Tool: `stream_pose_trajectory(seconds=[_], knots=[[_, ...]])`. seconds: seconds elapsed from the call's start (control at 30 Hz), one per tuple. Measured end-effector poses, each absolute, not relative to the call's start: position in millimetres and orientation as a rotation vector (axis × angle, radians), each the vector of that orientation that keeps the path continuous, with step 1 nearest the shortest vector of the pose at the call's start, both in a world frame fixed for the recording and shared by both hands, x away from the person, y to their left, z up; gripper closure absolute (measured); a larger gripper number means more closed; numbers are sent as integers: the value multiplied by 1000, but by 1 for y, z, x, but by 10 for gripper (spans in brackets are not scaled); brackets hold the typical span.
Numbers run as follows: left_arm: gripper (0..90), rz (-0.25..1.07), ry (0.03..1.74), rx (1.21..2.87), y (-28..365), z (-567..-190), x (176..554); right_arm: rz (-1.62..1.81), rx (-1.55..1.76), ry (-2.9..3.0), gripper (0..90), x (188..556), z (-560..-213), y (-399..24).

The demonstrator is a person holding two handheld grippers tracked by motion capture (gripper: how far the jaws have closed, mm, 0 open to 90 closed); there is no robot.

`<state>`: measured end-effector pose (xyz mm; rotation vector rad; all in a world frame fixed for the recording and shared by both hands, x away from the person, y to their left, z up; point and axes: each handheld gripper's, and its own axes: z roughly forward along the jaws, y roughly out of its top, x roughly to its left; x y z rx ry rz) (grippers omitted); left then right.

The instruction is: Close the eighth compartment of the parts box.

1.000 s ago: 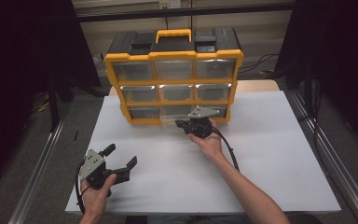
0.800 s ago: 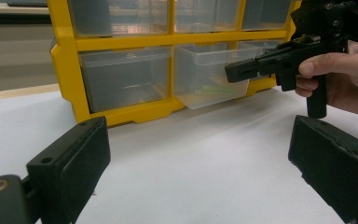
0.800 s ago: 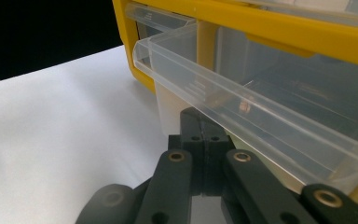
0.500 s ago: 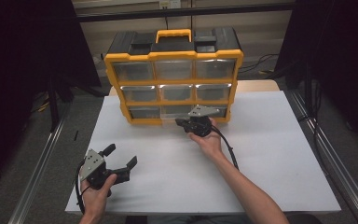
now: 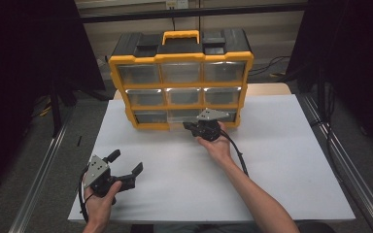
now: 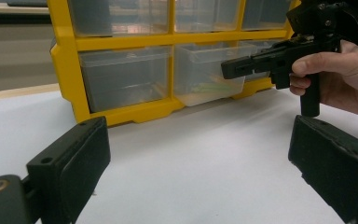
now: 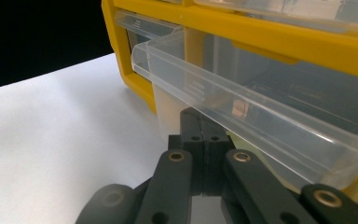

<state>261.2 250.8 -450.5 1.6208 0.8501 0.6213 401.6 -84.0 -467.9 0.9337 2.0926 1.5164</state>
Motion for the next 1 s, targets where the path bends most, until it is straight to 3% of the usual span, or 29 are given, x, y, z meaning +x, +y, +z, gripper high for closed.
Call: stream_pose_trajectory(seconds=[1.0], knots=[[53,619,852,1621,251,-451,261,1500,969,2083,900,414,-467,-83]])
